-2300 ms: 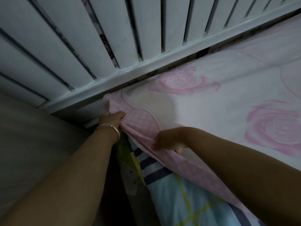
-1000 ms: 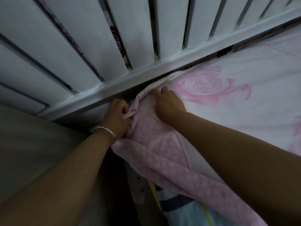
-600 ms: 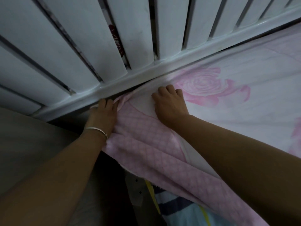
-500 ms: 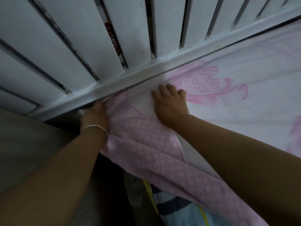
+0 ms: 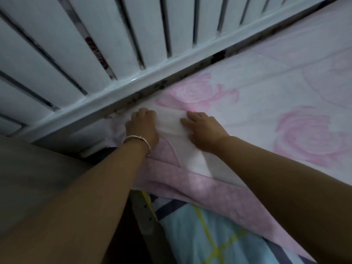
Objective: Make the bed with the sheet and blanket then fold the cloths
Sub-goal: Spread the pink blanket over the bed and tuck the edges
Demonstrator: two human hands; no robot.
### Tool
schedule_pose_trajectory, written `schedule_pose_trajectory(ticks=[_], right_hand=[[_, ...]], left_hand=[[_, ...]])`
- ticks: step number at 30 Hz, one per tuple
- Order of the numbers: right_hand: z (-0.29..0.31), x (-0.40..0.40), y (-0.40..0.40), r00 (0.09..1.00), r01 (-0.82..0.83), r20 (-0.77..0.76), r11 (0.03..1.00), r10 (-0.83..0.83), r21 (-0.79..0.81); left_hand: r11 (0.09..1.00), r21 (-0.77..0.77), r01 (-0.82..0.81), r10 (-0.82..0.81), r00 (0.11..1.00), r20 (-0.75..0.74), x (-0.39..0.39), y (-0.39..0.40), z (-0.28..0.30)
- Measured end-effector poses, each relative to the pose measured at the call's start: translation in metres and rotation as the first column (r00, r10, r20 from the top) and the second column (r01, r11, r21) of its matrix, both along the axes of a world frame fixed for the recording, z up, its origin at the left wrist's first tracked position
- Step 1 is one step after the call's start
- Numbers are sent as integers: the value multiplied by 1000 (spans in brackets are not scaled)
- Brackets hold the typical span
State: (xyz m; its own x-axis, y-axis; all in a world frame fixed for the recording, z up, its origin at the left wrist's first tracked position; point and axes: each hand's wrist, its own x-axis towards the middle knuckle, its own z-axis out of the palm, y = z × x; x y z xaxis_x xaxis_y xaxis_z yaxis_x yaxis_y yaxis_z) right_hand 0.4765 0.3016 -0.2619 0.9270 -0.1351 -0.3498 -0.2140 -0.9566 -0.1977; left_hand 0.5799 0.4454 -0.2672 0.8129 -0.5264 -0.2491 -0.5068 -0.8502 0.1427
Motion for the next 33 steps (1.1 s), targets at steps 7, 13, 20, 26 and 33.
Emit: schedule_pose_trajectory(ticks=[7,13,20,26,33], right_hand=[[17,-182,-54,964,244,-105,970,-243,-4],[28,-353,-85,825,512,-240,856,-513,-71],[17,-470,-83,740,598,-201,765,-642,-239],[4,-467,-83,715,685,-4,703,-699,-191],[37,-450,-101,675,696,-184,700,-714,-160]], left_hand=[[917,14,400,-391,904,-173,-167,-77,12],[657,-50,752,-749,644,-158,-319,-101,17],[575,133,807,-816,577,25,-387,-116,3],[762,-291,578,-630,765,-134,-370,-123,12],[811,-2,585,-570,789,-230,-356,-131,18]])
